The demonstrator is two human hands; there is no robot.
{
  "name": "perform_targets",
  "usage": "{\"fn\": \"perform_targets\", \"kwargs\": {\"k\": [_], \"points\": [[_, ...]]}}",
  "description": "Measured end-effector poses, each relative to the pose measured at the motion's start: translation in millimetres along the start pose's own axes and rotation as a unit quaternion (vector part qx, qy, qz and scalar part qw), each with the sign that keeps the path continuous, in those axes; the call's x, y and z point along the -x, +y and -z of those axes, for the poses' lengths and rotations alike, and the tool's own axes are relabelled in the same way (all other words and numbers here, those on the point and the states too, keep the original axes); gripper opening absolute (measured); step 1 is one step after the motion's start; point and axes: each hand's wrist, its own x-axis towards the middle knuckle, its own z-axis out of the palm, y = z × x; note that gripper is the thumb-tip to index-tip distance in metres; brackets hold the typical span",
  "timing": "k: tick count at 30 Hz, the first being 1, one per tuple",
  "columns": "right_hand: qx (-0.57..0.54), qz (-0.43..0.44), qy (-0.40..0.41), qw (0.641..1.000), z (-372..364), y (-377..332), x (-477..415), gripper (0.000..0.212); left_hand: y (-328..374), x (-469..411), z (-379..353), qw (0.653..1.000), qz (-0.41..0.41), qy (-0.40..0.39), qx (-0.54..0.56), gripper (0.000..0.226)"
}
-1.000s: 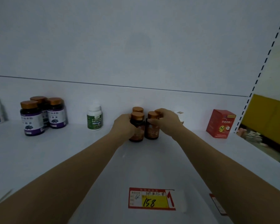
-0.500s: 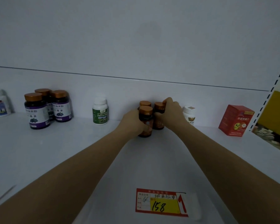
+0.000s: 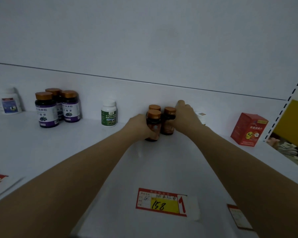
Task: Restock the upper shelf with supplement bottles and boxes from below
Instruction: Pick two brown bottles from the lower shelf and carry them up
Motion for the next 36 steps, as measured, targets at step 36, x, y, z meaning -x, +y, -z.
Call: {"fn": "perform_targets", "kwargs": {"k": [36], "points": [[0.118,-0.088,-0.18,0.973,-2,-63,430,0.038,-149,359,-25,0.979,-0.102,-0.13,-0.123,0.038]]}}
